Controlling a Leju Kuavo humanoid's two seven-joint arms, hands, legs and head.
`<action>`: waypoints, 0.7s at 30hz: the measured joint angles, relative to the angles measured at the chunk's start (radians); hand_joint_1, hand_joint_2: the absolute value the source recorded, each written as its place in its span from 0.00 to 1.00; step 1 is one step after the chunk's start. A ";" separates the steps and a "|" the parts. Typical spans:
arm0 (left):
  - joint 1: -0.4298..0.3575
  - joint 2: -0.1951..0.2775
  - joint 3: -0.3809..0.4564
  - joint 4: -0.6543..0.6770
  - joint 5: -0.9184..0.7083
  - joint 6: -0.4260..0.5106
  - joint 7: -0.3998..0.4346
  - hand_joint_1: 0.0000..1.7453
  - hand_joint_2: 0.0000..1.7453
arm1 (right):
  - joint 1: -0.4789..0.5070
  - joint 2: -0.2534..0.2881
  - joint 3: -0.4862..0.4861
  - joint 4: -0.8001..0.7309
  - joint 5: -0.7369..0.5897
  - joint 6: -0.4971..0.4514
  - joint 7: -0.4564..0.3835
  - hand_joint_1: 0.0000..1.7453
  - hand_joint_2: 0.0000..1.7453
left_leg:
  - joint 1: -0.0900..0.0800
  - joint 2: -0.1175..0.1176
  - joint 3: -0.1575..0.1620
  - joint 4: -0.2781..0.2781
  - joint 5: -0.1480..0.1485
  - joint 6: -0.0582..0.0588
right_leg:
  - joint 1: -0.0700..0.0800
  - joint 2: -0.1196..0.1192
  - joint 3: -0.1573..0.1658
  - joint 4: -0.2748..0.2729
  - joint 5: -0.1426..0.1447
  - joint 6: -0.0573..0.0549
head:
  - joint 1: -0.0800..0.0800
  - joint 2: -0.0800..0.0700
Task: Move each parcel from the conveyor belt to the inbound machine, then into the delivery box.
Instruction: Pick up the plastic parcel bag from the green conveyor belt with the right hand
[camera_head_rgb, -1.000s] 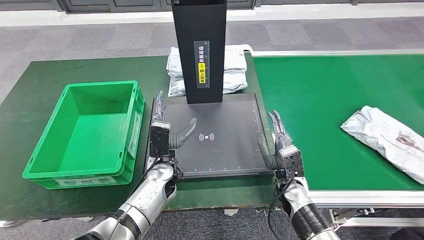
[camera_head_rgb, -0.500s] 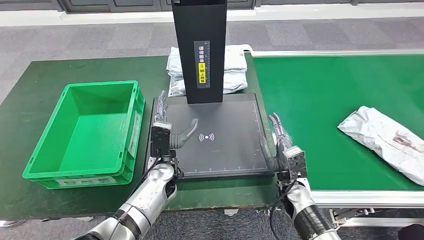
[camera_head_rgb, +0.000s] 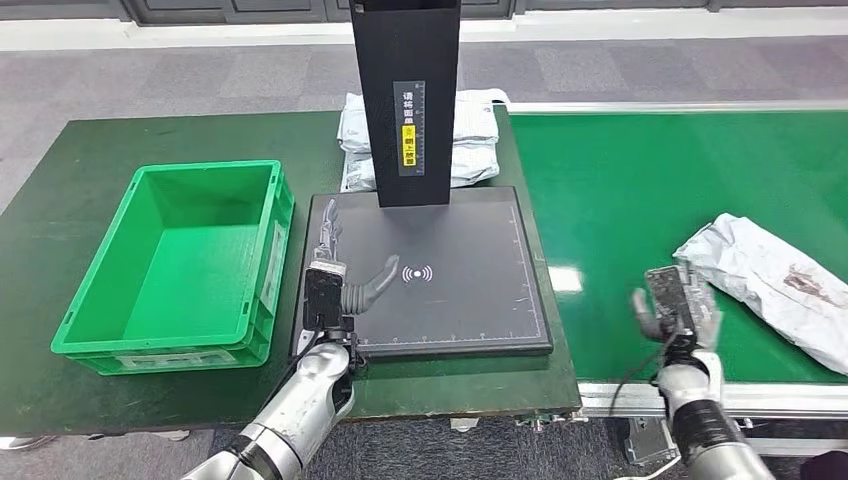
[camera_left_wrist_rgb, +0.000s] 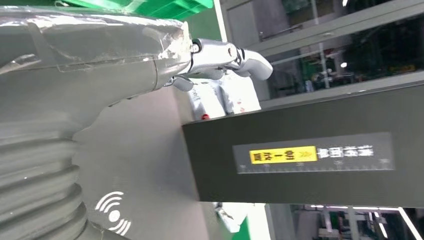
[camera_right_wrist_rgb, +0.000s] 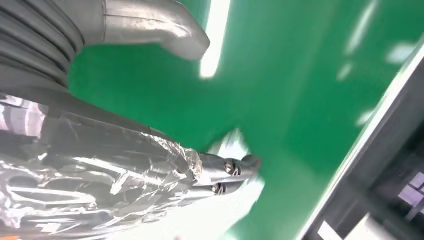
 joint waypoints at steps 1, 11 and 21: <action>0.003 -0.001 0.001 0.001 0.000 0.000 0.000 0.00 1.00 | -0.017 -0.014 -0.006 0.028 0.011 -0.011 0.007 0.00 1.00 | 0.000 0.001 0.000 0.000 0.000 0.000 | 0.000 0.001 0.000 0.000 0.000 0.000 | 0.000 0.000; 0.010 -0.006 0.010 0.006 0.001 0.017 0.000 0.00 1.00 | -0.083 -0.056 -0.041 0.139 0.118 -0.050 0.061 0.00 1.00 | 0.000 0.004 0.001 0.000 -0.001 -0.001 | 0.000 0.004 -0.001 0.000 0.000 0.000 | 0.000 0.000; 0.024 -0.001 0.029 -0.005 0.011 0.024 0.000 0.00 1.00 | -0.152 -0.072 -0.095 0.200 0.221 -0.042 0.164 0.00 1.00 | 0.000 0.004 0.001 0.000 -0.001 -0.001 | 0.000 0.005 -0.001 0.000 0.000 0.000 | 0.000 0.000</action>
